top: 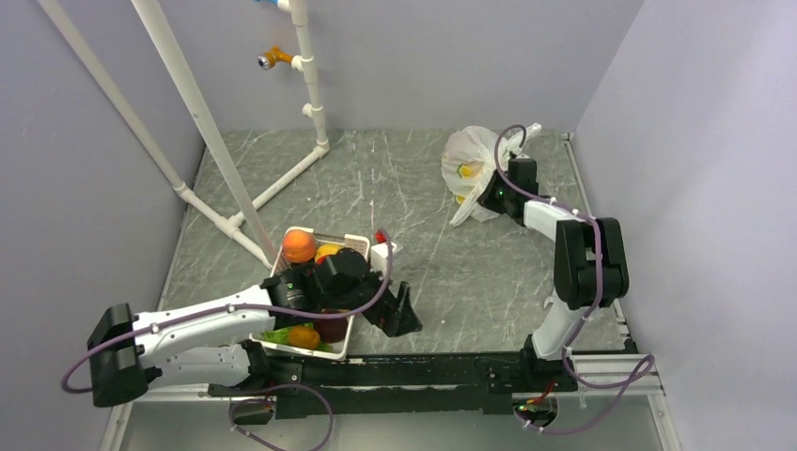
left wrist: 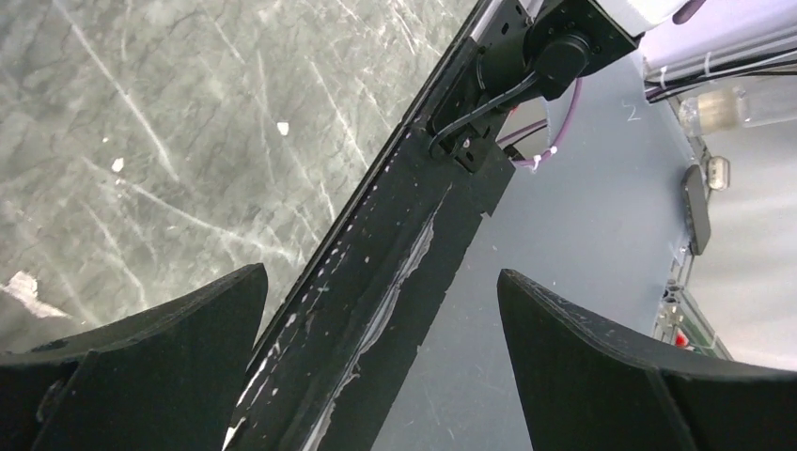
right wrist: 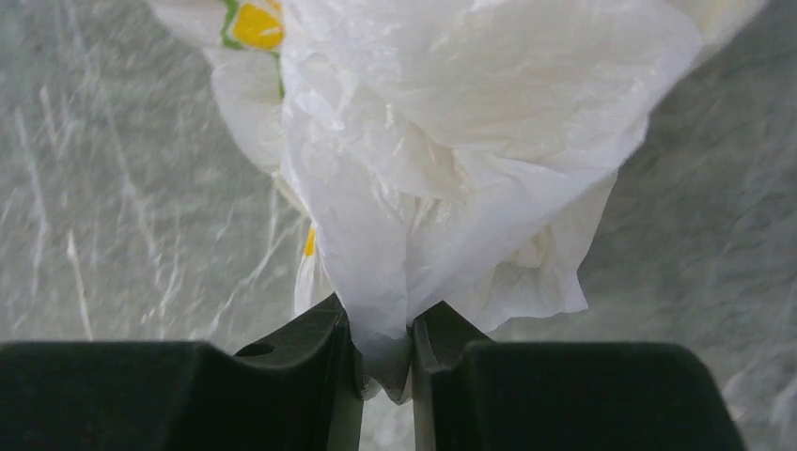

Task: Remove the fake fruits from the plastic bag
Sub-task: Move the plastic bag to the center of the board.

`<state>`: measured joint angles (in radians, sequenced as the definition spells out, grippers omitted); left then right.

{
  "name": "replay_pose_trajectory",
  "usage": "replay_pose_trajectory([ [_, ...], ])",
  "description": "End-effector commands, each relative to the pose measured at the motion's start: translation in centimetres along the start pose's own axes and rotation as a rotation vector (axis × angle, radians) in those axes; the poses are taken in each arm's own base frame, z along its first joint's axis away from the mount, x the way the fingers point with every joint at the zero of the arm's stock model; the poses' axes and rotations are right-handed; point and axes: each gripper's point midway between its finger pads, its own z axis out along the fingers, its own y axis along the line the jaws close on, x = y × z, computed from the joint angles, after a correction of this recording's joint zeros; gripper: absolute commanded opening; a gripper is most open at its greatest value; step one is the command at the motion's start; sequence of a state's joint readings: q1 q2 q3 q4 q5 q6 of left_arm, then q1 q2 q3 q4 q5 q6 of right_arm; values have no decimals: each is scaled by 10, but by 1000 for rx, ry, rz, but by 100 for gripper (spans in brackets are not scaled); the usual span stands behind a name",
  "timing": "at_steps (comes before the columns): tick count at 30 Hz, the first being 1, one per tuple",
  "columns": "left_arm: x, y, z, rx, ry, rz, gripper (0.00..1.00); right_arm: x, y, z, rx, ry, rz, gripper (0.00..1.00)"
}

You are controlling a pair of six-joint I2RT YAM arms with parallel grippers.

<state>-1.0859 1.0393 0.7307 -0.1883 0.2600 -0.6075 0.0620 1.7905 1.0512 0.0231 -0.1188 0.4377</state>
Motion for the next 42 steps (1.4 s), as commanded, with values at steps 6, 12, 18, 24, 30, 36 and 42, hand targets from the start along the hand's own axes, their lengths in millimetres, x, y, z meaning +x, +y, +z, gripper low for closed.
replay_pose_trajectory([
  [6, -22, -23, 9, -131, -94, -51, 99, 63, 82, -60, -232, 8, -114, 22],
  [12, -4, -18, 5, -185, -146, -125, 99, 138, 107, -116, -391, 134, -130, 20],
  [18, -3, -10, 1, -220, -191, -147, 99, 201, 101, -181, -487, 276, -126, 21],
  [24, -7, -1, -6, -312, -202, -116, 99, 242, 100, -231, -625, 420, -60, 21],
  [30, -27, 3, -10, -397, -225, -20, 99, 255, 86, -243, -579, 496, -71, 35],
  [36, -45, -5, -5, -417, -234, 21, 99, 198, 82, -244, -477, 210, -57, 73],
  [42, -47, -9, -5, -420, -228, -15, 99, 163, 34, -219, -90, 55, 111, 99],
])
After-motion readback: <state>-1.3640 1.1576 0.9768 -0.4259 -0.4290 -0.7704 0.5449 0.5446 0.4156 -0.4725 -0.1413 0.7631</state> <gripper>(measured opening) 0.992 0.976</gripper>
